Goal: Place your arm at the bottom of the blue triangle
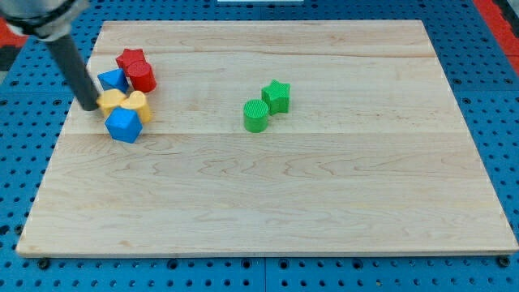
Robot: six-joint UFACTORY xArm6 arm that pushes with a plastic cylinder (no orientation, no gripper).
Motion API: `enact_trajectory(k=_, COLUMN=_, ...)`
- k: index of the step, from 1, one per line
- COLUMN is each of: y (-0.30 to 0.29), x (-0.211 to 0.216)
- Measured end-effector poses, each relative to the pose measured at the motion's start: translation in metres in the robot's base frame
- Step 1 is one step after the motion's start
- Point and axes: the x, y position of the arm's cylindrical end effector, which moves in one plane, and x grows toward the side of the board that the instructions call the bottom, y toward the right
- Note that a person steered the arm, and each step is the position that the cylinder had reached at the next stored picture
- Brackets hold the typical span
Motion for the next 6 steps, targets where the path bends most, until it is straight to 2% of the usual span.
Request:
enact_trajectory(k=1, y=0.080, x=-0.005)
enact_trajectory(k=2, y=0.078, x=-0.005)
enact_trajectory(k=4, y=-0.009, x=-0.017)
enact_trajectory(k=5, y=0.008, x=-0.033)
enact_trajectory(k=6, y=-0.003, x=-0.036)
